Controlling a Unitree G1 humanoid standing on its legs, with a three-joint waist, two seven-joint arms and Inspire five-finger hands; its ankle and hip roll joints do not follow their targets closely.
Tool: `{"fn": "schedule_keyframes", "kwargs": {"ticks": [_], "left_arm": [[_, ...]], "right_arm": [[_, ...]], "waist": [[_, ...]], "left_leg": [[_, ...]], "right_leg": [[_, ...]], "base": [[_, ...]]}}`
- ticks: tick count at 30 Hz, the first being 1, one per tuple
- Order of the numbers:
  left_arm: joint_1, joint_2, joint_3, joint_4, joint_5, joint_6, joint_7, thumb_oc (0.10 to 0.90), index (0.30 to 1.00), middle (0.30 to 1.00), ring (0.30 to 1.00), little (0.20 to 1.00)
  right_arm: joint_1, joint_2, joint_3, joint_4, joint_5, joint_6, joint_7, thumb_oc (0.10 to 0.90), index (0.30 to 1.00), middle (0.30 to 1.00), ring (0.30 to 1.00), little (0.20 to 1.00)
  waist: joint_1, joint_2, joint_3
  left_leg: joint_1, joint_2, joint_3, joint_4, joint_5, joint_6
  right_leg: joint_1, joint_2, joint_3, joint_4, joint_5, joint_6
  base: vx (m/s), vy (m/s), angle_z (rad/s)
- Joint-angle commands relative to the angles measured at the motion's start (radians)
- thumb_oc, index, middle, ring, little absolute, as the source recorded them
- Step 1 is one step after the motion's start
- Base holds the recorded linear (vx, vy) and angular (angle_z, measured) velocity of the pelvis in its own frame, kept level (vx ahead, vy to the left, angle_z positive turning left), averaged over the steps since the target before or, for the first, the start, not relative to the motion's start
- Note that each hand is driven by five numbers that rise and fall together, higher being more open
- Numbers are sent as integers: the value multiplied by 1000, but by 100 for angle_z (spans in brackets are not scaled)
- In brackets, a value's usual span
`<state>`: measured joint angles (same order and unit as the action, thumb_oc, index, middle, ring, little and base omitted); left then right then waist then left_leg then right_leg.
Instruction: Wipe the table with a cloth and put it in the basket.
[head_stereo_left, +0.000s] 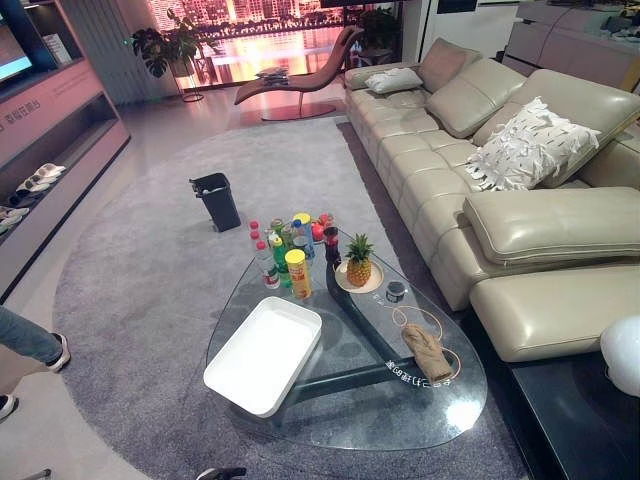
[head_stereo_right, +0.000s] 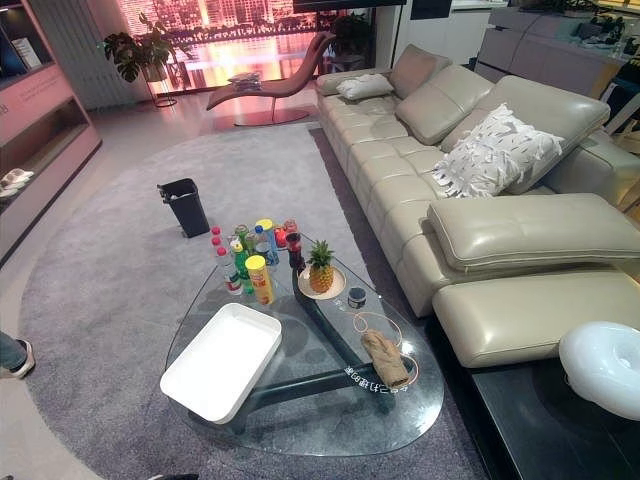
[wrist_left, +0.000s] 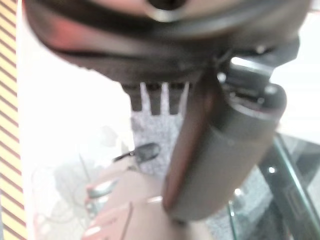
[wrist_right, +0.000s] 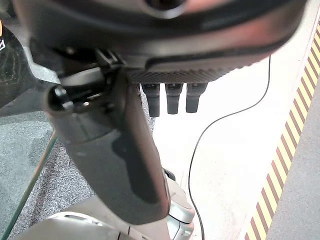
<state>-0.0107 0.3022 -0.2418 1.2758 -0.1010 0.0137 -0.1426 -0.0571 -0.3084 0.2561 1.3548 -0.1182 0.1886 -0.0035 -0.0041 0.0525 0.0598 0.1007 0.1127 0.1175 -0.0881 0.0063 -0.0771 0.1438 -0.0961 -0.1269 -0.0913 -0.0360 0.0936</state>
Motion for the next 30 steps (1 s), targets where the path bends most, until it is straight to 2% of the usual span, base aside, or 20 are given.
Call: {"fn": "schedule_keyframes", "kwargs": {"ticks": [1,30], "left_arm": [[-85,-18,-18,48,53,-18,-11,800,900,900,900,900],[-72,-15,-17,43,16,-9,-9,800,900,900,900,900]], "right_arm": [[-85,-2,26,65,-13,18,-7,800,900,900,900,900],[-83,-11,18,67,-6,18,-8,800,900,900,900,900]], "waist": [[1,-45,43],[3,-41,60]], "left_leg": [[47,-9,-9,1,-38,3],[34,-12,-15,1,-31,3]], "right_leg": [[-12,-34,6,4,42,33],[-20,-32,7,4,46,33]], "base": [[0,0,0],[2,0,0]]}}
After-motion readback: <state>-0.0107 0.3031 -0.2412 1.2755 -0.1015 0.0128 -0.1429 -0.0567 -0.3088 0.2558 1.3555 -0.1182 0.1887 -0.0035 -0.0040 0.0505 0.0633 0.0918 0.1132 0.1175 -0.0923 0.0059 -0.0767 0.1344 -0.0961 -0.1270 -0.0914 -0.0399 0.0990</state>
